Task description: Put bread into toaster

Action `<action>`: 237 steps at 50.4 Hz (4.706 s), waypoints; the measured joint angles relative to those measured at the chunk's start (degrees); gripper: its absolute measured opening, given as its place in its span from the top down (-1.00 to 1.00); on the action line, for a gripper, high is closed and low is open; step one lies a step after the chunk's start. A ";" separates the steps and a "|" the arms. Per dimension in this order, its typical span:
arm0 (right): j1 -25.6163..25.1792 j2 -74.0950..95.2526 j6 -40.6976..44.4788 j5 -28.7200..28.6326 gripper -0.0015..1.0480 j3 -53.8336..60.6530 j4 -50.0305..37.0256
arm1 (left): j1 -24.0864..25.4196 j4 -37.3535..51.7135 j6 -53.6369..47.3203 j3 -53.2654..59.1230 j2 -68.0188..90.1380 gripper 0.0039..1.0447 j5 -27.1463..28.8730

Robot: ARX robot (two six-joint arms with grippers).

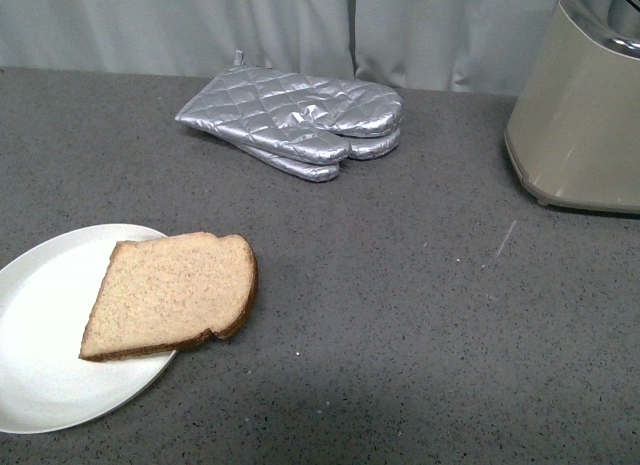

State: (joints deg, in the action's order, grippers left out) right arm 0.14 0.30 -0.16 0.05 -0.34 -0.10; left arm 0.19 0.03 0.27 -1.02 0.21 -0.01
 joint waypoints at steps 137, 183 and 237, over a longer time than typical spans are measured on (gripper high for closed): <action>-0.02 -0.04 -0.02 -0.13 -0.82 0.00 0.00 | 23.45 -13.97 -28.24 -49.00 113.96 -0.04 -28.96; -0.02 -0.04 0.00 -0.11 -0.82 0.00 0.00 | 7.15 0.17 1.05 -45.79 104.26 0.94 -31.65; -0.02 -0.04 0.00 -0.13 -0.82 0.00 0.00 | -28.06 13.73 34.97 -59.41 122.95 0.94 -19.15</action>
State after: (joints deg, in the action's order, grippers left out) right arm 0.12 0.25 -0.16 -0.08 -0.34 -0.10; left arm -27.88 13.76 35.24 -60.42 123.15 -19.16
